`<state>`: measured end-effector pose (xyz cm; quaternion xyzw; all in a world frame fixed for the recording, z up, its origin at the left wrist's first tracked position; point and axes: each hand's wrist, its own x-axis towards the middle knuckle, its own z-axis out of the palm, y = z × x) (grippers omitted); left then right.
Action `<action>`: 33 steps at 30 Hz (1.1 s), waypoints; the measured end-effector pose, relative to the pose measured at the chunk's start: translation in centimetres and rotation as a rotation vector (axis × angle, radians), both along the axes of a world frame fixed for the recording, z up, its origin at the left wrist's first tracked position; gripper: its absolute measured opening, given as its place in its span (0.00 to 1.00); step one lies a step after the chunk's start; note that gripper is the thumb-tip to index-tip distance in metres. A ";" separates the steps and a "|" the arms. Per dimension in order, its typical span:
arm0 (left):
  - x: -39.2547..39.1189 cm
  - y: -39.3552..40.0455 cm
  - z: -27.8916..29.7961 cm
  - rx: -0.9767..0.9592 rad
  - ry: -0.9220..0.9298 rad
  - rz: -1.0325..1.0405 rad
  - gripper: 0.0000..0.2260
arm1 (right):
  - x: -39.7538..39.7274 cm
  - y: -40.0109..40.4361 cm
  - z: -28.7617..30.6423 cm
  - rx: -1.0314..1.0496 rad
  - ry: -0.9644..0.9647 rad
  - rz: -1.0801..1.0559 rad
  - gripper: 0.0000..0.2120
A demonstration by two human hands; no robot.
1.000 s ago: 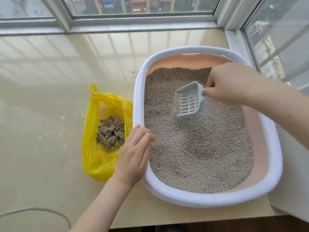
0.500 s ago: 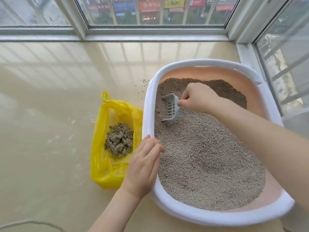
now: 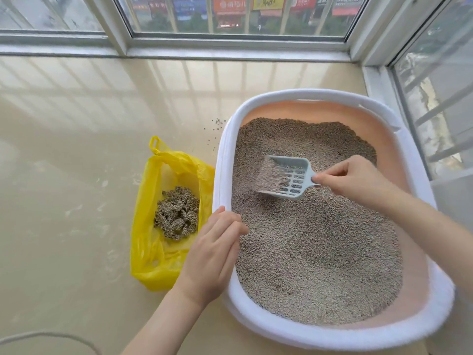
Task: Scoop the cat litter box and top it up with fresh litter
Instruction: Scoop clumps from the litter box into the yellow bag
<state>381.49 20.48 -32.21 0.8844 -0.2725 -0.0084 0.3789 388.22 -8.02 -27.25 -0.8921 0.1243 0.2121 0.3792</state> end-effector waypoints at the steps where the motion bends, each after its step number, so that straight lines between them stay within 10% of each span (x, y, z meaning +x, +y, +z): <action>1: 0.0 0.0 0.0 -0.001 -0.001 0.001 0.11 | 0.2 -0.4 0.8 -0.086 0.001 0.042 0.09; 11: -0.1 0.0 -0.1 -0.003 -0.012 0.025 0.10 | 4.8 4.3 1.7 -0.657 0.008 0.451 0.13; 24: -0.1 -0.1 0.1 -0.018 0.009 0.034 0.10 | 0.0 3.7 -4.7 0.287 0.104 0.055 0.06; 33: 0.0 0.0 0.2 0.031 0.004 0.005 0.09 | -4.4 2.2 -3.0 0.306 0.006 -0.147 0.06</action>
